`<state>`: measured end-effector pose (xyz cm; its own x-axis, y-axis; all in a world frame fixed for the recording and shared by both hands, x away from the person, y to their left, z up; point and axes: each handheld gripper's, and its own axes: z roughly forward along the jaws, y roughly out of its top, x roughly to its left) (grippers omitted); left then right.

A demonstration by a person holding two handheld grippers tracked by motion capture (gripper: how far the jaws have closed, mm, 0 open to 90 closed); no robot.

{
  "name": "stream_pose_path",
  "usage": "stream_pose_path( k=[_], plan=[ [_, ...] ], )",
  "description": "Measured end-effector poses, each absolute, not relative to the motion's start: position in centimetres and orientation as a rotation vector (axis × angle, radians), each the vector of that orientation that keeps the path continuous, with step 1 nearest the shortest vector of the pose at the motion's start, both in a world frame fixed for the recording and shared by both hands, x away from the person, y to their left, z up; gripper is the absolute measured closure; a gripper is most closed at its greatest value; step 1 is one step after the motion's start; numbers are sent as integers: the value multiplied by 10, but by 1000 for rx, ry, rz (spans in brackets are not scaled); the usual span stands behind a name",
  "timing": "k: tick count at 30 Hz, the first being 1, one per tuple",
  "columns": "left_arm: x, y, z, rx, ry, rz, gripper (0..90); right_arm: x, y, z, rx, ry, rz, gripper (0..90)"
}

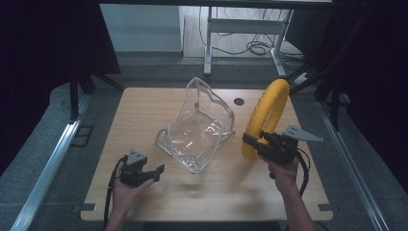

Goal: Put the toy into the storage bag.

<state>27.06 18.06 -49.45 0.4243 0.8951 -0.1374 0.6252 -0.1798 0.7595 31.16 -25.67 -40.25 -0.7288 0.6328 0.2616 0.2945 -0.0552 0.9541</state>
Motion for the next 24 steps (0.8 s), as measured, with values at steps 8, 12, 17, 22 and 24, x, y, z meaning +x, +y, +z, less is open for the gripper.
stream_pose_path(
  k=[8, 12, 17, 22, 24],
  plan=[
    [271, 181, -495, 1909, 1289, 438, 256, 309, -250, -393, 982, 1901, 1883, 507],
    [271, 181, -495, 1905, 1290, 437, 256, 307, -246, -384, 950, 1892, 1890, 506],
    [271, 181, -495, 1909, 1288, 435, 255, 305, -243, -372, 915, 1874, 1909, 506],
    [271, 181, -495, 1908, 1290, 435, 255, 304, -241, -361, 891, 1871, 1917, 505],
    [271, 181, -495, 1908, 1289, 434, 256, 304, -240, -357, 885, 1870, 1920, 506]
  ],
)
